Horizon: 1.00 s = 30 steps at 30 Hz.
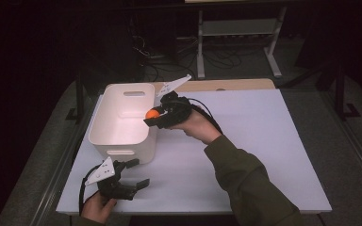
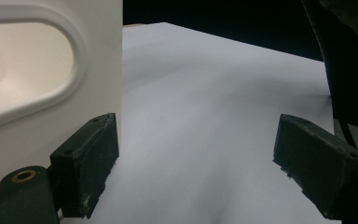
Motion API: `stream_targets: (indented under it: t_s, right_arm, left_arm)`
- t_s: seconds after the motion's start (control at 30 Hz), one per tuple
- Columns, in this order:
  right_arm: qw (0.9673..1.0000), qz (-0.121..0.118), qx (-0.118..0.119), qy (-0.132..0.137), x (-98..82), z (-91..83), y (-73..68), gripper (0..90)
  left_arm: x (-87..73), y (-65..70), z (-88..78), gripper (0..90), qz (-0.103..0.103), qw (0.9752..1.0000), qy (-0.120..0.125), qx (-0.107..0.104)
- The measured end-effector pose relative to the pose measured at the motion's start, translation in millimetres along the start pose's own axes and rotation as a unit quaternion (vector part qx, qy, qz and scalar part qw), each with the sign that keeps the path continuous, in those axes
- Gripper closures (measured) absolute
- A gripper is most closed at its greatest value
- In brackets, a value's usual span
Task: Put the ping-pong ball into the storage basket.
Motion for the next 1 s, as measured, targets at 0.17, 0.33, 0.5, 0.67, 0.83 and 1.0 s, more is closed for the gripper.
stream_targets:
  t_s: [0.17, 0.33, 0.5, 0.67, 0.83, 1.0]
  right_arm:
    - [1.0000, -0.003, 0.001, 0.000, 4.6, 4.2, 0.0, 49.4]
    - [1.0000, -0.005, 0.002, -0.001, 9.0, 10.0, -0.5, 49.4]
    - [1.0000, -0.006, 0.003, -0.004, 12.8, 15.5, -0.2, 49.4]
    - [0.9999, -0.009, 0.003, -0.008, 18.1, 21.8, -0.7, 49.4]
    - [0.9998, -0.011, 0.005, -0.013, 22.5, 30.5, -2.4, 49.4]
    - [0.9997, -0.014, 0.007, -0.021, 25.7, 40.7, -4.6, 49.3]
  left_arm:
    - [0.0, 0.0, 0.0, 13.9, 0.000, 1.0000, 0.000, 0.000]
    - [0.0, 0.2, -0.1, 13.9, 0.000, 1.0000, 0.000, 0.000]
    - [0.0, 0.2, 0.0, 13.9, 0.001, 1.0000, 0.000, 0.000]
    - [0.0, 0.0, 0.0, 13.9, 0.000, 1.0000, 0.000, 0.000]
    - [0.0, 0.0, 0.1, 13.9, 0.000, 1.0000, 0.000, 0.000]
    - [0.1, 0.1, 0.2, 13.9, 0.000, 1.0000, 0.000, 0.000]
Point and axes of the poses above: each handheld gripper's, and its own axes: z roughly forward along the jaws, x roughly out of its top, y roughly to its right, the point moved 7 cm from there along z, roughly forward along the jaws, and after that the axes turned 6 degrees about -y, right-handed, at the moved point
